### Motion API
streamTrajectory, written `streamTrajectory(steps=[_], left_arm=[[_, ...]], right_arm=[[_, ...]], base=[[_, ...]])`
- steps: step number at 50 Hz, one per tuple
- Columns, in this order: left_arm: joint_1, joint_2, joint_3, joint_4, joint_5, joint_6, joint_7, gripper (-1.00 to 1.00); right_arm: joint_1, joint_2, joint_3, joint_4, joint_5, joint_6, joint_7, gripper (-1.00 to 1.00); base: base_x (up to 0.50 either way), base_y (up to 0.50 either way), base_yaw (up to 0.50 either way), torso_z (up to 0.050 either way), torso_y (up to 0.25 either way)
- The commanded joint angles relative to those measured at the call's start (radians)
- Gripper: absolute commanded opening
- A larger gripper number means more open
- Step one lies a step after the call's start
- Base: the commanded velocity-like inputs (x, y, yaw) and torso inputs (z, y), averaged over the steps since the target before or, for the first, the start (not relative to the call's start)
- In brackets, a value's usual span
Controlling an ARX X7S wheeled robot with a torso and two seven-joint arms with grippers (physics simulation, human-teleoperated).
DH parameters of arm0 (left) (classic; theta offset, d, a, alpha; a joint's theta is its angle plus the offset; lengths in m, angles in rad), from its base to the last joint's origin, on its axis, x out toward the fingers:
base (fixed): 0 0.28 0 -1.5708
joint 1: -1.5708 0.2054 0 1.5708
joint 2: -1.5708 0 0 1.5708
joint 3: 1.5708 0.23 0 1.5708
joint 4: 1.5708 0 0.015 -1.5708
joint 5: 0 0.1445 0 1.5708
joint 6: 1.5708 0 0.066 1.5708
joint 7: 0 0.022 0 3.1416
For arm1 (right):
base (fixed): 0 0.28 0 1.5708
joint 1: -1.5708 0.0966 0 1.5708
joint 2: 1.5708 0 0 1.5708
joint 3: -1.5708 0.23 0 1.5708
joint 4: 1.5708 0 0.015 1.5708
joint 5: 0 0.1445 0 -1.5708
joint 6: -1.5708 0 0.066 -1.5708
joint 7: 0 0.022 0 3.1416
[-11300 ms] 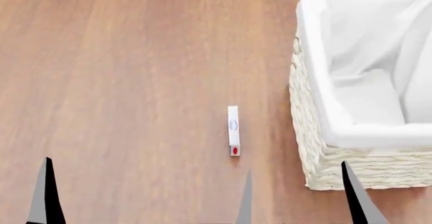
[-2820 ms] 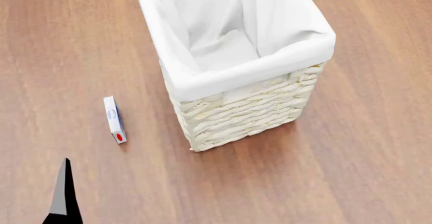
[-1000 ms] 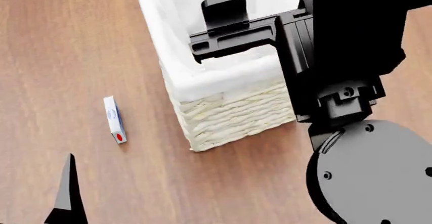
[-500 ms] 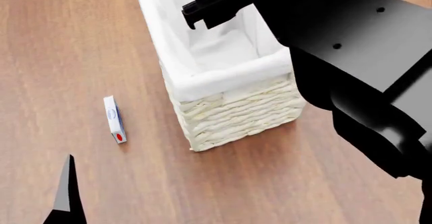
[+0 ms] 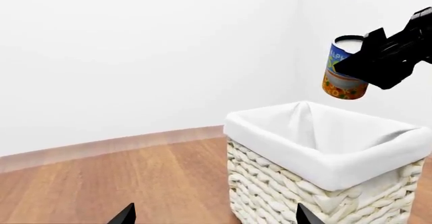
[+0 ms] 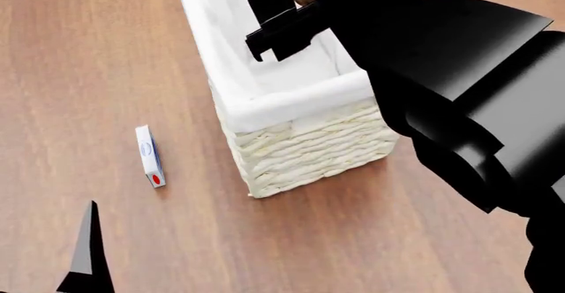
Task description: Pick up the alphabet soup and the cream cheese box, and put them in the basket.
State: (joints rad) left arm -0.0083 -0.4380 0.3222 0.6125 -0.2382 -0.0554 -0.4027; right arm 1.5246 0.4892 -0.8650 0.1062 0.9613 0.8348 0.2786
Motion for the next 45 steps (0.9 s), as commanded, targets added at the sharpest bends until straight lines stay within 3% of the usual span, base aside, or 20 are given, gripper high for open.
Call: streamTrajectory(steps=[1,45], left_arm=[[0.000,-0.003,-0.004,-0.004,-0.006,0.005,-0.002,1.00],[0.017,-0.018,-0.014,0.002,-0.015,0.022,-0.015,1.00]], right_arm=[[-0.001,-0.014,-0.016,0.023,-0.066,-0.012,-0.030,-1.00],[-0.020,-0.061,-0.076,0.083,-0.130,-0.053,-0.056,-1.00]], base=[[0.00,0.00,0.00,0.000,0.000],[0.00,0.00,0.00,0.000,0.001]])
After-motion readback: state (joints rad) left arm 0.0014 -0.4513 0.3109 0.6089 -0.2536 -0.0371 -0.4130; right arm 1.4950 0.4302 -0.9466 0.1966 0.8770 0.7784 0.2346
